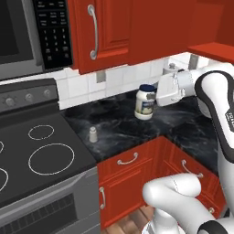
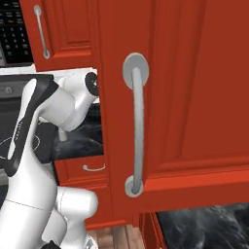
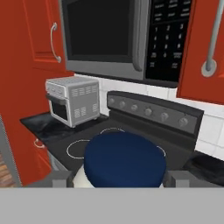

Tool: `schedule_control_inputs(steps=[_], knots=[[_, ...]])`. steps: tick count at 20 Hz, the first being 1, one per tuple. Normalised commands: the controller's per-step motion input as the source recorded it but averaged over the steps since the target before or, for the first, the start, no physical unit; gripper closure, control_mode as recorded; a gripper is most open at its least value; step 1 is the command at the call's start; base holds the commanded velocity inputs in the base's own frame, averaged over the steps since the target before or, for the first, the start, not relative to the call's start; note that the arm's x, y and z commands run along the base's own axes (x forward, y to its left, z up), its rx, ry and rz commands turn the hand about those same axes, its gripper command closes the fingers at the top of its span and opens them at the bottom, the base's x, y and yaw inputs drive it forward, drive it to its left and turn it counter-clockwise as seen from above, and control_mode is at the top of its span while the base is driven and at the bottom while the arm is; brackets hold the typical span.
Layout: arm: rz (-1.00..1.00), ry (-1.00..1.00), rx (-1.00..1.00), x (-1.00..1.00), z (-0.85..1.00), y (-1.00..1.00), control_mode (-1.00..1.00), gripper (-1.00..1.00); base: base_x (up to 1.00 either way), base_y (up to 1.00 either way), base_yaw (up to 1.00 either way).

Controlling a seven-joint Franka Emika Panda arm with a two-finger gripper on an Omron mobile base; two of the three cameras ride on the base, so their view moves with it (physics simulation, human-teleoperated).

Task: Take 2 condiments from the cabinet and move them on the counter near the stove.Make sure the condiments are lined up with each other, next to each other.

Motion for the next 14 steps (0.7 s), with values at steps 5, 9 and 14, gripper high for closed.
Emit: schedule_control_inputs(steps=[5, 9, 14], knots=[[0.00, 0.00, 0.00, 0.00, 0.00, 0.00, 1.00, 1.00, -0.09, 0.43, 0.13], [0.00, 0.00, 0.00, 0.00, 0.00, 0.00, 1.00, 1.00, -0.04, 0.42, 0.24], [0.00, 0.00, 0.00, 0.00, 0.00, 0.00, 1.00, 1.00, 0.05, 0.15, 0.37]])
